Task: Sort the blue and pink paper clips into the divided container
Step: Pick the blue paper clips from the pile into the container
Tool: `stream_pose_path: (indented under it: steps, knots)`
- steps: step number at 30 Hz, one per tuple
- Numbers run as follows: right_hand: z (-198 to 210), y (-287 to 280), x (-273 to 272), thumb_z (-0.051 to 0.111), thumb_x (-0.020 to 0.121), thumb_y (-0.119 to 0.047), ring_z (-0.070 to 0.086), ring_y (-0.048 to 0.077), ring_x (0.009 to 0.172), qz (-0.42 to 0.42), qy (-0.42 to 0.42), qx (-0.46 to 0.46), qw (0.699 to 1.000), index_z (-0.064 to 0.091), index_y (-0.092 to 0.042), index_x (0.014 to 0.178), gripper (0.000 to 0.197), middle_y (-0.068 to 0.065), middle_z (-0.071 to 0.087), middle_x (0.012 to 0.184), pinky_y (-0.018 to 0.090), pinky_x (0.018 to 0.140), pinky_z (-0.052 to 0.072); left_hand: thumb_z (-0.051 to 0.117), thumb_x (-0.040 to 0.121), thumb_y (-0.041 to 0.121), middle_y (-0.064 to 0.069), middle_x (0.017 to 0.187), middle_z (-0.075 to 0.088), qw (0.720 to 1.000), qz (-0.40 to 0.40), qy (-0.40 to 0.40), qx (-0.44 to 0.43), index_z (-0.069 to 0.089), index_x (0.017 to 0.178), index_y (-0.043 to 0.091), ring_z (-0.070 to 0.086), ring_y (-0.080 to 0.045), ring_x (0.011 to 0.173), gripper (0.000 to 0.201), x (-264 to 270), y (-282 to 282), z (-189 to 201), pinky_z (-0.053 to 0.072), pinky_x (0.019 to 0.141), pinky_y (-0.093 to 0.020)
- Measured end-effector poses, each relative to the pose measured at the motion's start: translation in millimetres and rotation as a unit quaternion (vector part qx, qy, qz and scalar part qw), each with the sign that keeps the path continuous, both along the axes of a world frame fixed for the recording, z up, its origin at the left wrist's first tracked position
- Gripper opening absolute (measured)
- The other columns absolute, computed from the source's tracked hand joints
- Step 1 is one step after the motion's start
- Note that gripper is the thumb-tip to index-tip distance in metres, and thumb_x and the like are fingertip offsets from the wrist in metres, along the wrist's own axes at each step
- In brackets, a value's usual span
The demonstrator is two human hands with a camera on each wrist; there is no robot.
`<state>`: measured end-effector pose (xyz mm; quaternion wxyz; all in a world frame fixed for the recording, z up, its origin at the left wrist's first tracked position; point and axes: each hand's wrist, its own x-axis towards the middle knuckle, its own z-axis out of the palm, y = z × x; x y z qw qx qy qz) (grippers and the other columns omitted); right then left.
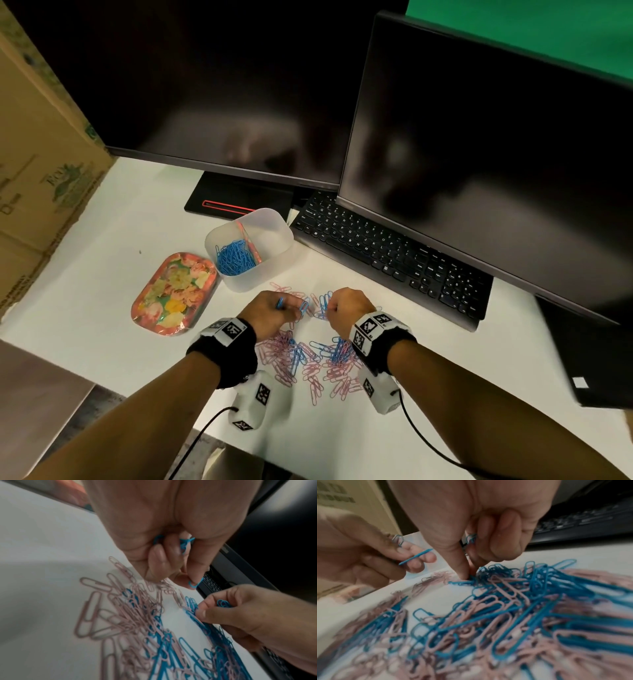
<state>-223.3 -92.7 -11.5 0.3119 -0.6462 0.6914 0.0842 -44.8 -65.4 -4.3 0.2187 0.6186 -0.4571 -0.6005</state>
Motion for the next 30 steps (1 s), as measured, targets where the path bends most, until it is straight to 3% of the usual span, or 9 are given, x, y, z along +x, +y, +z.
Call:
stream_pose_path:
  steps: [6,9,11,14,18,21,24,27,30]
  knots:
    - [4.7,-0.8,-20.3,0.061,0.083,-0.021,0.059,0.016,0.070,-0.135,-0.205,-0.005,0.969,0.071,-0.019,0.078,0.011,-0.001,0.069,0.079,0.023,0.065,0.045,0.043,0.076,0.012,-0.003,0.066,0.045,0.975,0.134,0.140,0.111,0.055,0.071,0.014,0.021,-0.011,0.043,0.014,1.6,-1.9,-0.3,0.017,0.046,-0.017]
    - [11.4,-4.0,-28.6,0.058,0.083,-0.009,0.040,0.014,0.045,-0.238,-0.331,0.041,0.912,0.060,-0.014,0.064,0.019,0.005,0.053,0.061,0.020,0.045,0.031,0.035,0.081,0.019,0.002,0.058,0.035,0.962,0.162,0.175,0.134,0.045,0.066,0.018,0.019,-0.012,0.044,0.018,-2.0,-5.9,1.0,0.013,0.047,-0.022]
    - [15.9,-3.5,-31.0,0.055,0.086,0.000,0.032,0.013,0.042,-0.291,-0.419,0.062,0.858,0.054,-0.008,0.066,0.021,0.008,0.050,0.058,0.017,0.040,0.021,0.037,0.087,0.028,0.003,0.057,0.026,0.955,0.181,0.180,0.154,0.040,0.064,0.021,0.019,-0.014,0.047,0.024,-6.8,-9.0,1.6,0.014,0.046,-0.022]
    - [20.4,-0.8,-32.9,0.055,0.090,0.001,0.043,0.016,0.046,-0.323,-0.486,0.072,0.809,0.054,-0.006,0.073,0.018,0.007,0.056,0.054,0.020,0.041,0.030,0.038,0.092,0.031,0.003,0.055,0.030,0.954,0.181,0.167,0.170,0.039,0.066,0.021,0.027,-0.015,0.047,0.028,-18.6,-13.2,1.6,0.017,0.046,-0.020]
    - [24.2,1.7,-35.9,0.053,0.091,0.001,0.054,0.019,0.049,-0.369,-0.519,0.078,0.767,0.059,-0.007,0.085,0.012,0.015,0.058,0.068,0.025,0.048,0.046,0.041,0.089,0.024,0.000,0.058,0.044,0.963,0.160,0.136,0.170,0.047,0.068,0.018,0.031,-0.015,0.044,0.023,-31.6,-15.3,3.4,0.019,0.045,-0.019]
    - [24.7,2.3,-39.3,0.044,0.092,0.004,0.054,0.022,0.048,-0.410,-0.540,0.095,0.729,0.056,-0.007,0.092,0.016,0.014,0.052,0.067,0.027,0.047,0.046,0.048,0.091,0.023,-0.002,0.060,0.041,0.980,0.131,0.071,0.132,0.051,0.068,0.015,0.026,-0.015,0.043,0.025,-37.0,-18.3,3.2,0.019,0.047,-0.019]
    - [24.7,1.4,-40.9,0.039,0.090,0.002,0.050,0.023,0.051,-0.437,-0.535,0.107,0.715,0.052,-0.007,0.095,0.017,0.012,0.051,0.066,0.027,0.047,0.041,0.060,0.088,0.027,-0.001,0.067,0.057,0.993,0.025,-0.114,0.018,0.064,0.077,0.015,0.052,-0.019,0.061,0.016,-42.9,-21.0,-3.1,0.037,0.054,-0.021]
    - [25.3,0.0,-39.7,0.039,0.089,-0.003,0.049,0.023,0.051,-0.437,-0.529,0.117,0.718,0.053,-0.009,0.092,0.016,0.011,0.052,0.066,0.025,0.047,0.039,0.065,0.081,0.031,0.002,0.085,0.067,0.965,-0.081,-0.246,-0.051,0.064,0.079,0.023,0.064,-0.020,0.087,0.008,-54.3,-21.1,-6.6,0.048,0.072,-0.024]
    - [29.7,-1.5,-39.7,0.045,0.090,-0.011,0.044,0.020,0.049,-0.435,-0.520,0.124,0.724,0.055,-0.012,0.091,0.010,0.008,0.051,0.065,0.021,0.045,0.031,0.065,0.080,0.037,-0.003,0.101,0.068,0.920,-0.147,-0.355,-0.074,0.065,0.097,0.022,0.063,-0.025,0.096,0.023,-66.1,-24.7,-7.9,0.053,0.083,-0.033]
